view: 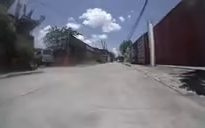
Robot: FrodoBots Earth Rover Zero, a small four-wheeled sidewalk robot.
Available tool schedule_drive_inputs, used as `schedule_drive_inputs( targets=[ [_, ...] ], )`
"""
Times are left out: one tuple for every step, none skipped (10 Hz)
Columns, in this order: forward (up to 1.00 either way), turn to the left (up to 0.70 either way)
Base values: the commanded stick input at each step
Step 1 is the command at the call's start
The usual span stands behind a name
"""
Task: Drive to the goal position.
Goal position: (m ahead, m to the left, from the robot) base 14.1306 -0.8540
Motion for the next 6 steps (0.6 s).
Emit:
schedule_drive_inputs(
  targets=[
    [0.85, 0.00],
    [0.85, -0.21],
    [0.85, -0.34],
    [0.85, -0.34],
    [0.85, -0.34],
    [0.85, -0.34]
  ],
)
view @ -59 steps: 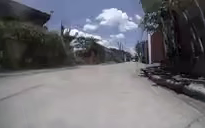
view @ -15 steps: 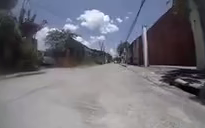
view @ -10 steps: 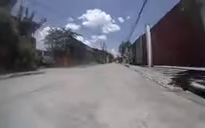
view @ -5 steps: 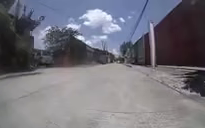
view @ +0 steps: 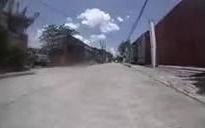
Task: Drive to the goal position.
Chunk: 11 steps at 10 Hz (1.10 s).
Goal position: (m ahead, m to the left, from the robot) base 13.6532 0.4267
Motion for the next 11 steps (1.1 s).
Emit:
schedule_drive_inputs(
  targets=[
    [0.85, -0.34],
    [0.85, -0.32],
    [0.85, -0.18],
    [0.85, 0.00],
    [0.85, 0.00],
    [0.85, 0.00],
    [0.85, 0.00],
    [0.85, 0.00],
    [0.85, 0.00],
    [0.85, 0.00],
    [0.85, 0.00]
  ],
)
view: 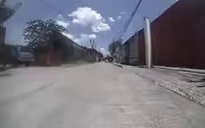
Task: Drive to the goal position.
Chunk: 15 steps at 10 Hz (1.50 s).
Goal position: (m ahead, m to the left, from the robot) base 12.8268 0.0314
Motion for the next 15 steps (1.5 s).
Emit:
schedule_drive_inputs(
  targets=[
    [0.85, 0.00],
    [0.85, 0.00],
    [0.85, 0.00],
    [0.85, 0.00],
    [0.85, 0.00],
    [0.85, 0.00],
    [0.85, 0.00],
    [0.85, 0.00],
    [0.85, 0.00],
    [0.85, -0.21],
    [0.85, -0.34],
    [0.85, -0.34],
    [0.85, -0.12],
    [0.85, 0.00],
    [0.85, 0.00]
  ],
)
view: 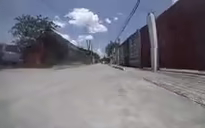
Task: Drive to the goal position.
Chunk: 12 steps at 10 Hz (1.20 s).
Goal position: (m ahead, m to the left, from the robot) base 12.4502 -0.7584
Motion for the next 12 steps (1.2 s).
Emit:
schedule_drive_inputs(
  targets=[
    [0.85, 0.00],
    [0.85, 0.00],
    [0.85, 0.00],
    [0.85, 0.00],
    [0.85, 0.00],
    [0.85, 0.00],
    [0.85, 0.00],
    [0.85, 0.00],
    [0.85, 0.00],
    [0.85, 0.00],
    [0.85, -0.28],
    [0.85, -0.34]
  ],
)
